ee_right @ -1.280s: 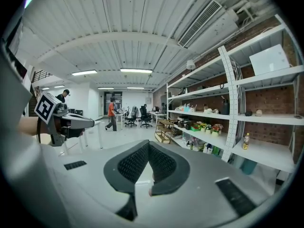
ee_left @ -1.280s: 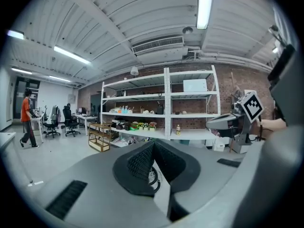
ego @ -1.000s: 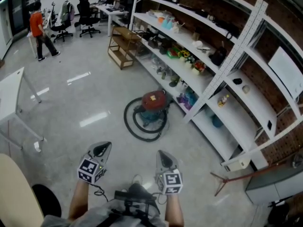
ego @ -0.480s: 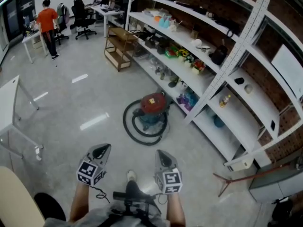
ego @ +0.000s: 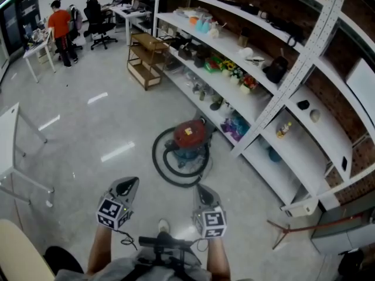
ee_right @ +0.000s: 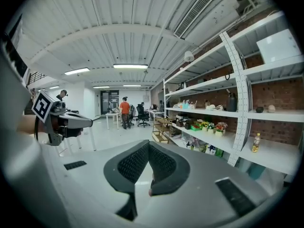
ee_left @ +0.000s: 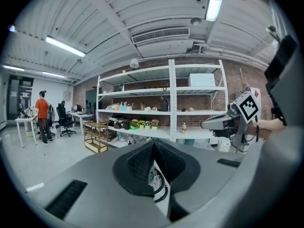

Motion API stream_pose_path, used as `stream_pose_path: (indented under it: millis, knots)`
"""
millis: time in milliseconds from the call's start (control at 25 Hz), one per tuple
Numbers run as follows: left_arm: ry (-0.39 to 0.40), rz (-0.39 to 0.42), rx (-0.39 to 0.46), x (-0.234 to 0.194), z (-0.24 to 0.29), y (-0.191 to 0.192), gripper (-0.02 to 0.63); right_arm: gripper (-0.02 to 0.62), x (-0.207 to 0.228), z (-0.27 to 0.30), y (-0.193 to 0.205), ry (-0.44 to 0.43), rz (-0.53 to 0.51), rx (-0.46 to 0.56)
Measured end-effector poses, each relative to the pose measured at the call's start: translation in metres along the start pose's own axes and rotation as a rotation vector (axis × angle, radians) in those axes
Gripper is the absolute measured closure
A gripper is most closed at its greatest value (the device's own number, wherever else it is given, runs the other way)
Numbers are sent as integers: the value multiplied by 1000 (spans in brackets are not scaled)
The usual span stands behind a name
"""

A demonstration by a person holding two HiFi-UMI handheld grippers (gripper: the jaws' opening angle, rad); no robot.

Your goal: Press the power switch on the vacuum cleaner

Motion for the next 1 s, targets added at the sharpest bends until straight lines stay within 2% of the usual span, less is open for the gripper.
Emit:
stream_pose_path:
  millis: [440,1000]
  knots:
    - [-37,-16,-1,-22,80,-19,598,584,66,59,-17,-35,6,-4]
    - [-38,0,-1,-41,139,-30,598,583,106,103,-30,-20,5,12]
Point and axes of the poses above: the fingertips, and each gripper's own axes: z forward along the fingers, x to its right, y out of its underside, the point moved 8 cm from there along -z, backward along the fingers, and after that the axes turned 14 degrees about -y, right-handed, at the moved point
